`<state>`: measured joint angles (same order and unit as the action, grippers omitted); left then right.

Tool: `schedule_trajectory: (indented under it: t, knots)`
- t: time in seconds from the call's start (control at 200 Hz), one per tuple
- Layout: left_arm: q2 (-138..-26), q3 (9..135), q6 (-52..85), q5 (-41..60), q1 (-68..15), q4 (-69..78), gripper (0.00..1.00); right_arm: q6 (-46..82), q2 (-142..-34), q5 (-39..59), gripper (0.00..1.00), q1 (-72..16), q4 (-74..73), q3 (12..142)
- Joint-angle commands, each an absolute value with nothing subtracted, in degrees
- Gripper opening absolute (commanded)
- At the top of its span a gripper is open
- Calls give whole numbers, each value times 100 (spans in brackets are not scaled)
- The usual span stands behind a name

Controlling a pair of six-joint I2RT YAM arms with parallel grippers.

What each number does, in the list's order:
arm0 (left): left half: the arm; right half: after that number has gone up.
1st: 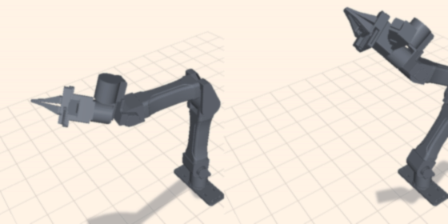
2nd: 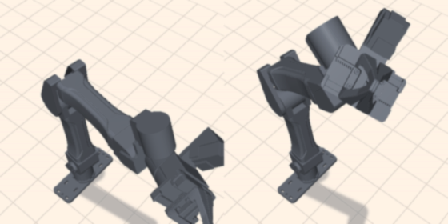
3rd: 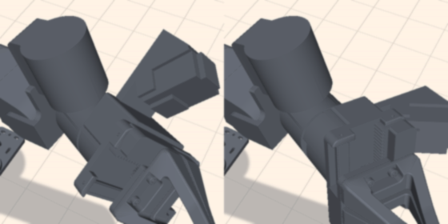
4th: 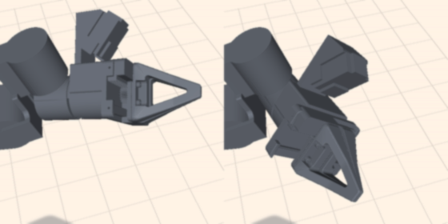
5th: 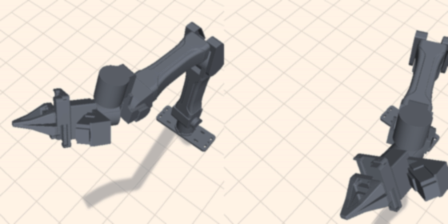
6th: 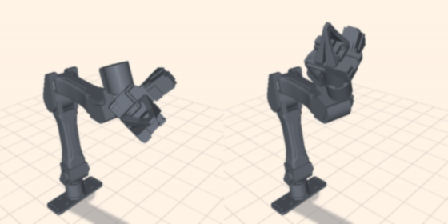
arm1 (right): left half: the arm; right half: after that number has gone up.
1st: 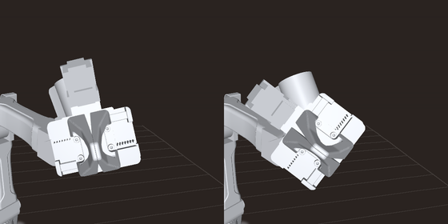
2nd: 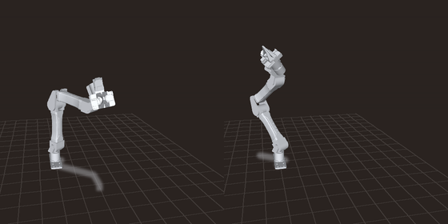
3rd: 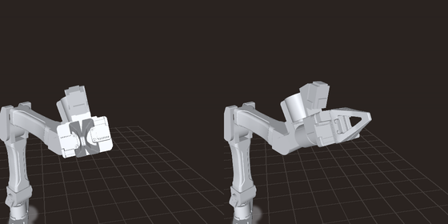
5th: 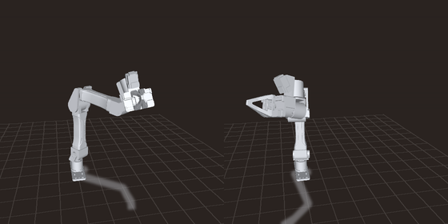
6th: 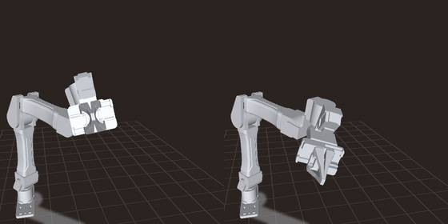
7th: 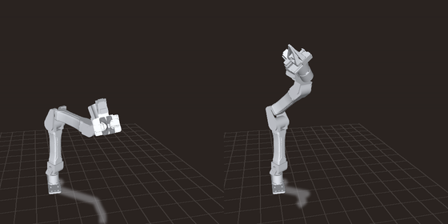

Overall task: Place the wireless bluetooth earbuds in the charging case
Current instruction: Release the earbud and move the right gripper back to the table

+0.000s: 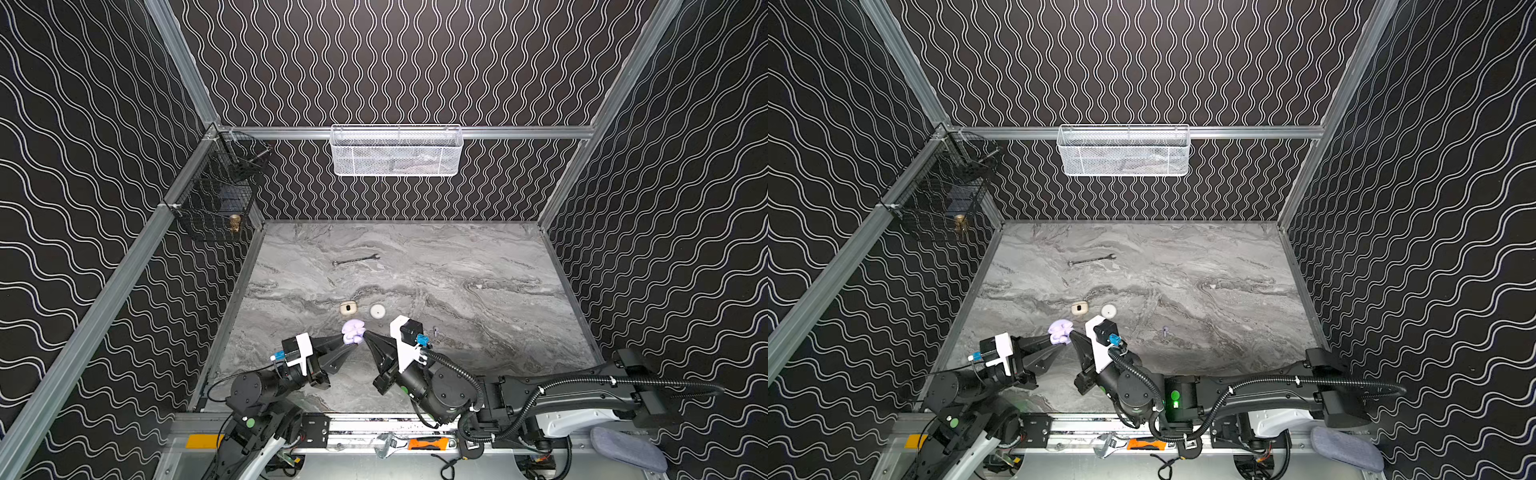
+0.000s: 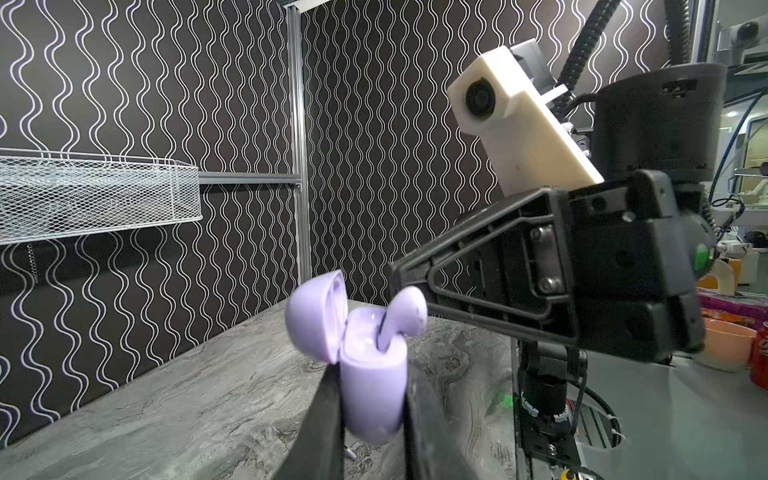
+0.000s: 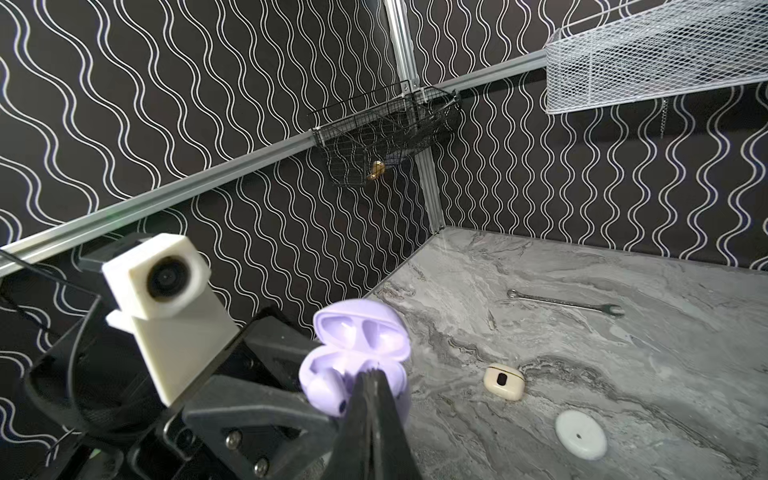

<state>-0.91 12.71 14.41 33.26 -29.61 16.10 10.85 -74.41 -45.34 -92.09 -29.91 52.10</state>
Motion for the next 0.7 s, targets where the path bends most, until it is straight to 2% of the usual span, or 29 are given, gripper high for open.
schedule_trajectory:
  t: [0.0, 0.405, 0.696]
  knots:
    - [-103, 1298, 1347, 3321, -2956, 1723, 0, 1051, -7506, -4619, 0, -9204, -3011, 5263]
    - [-92, 1247, 1297, 3218, -2957, 1699, 0, 1176, -7797, -4230, 0, -9211, -3038, 5485]
    - [-78, 1257, 1292, 3234, -2957, 1687, 0, 1187, -7796, -4462, 0, -9211, -2961, 5555]
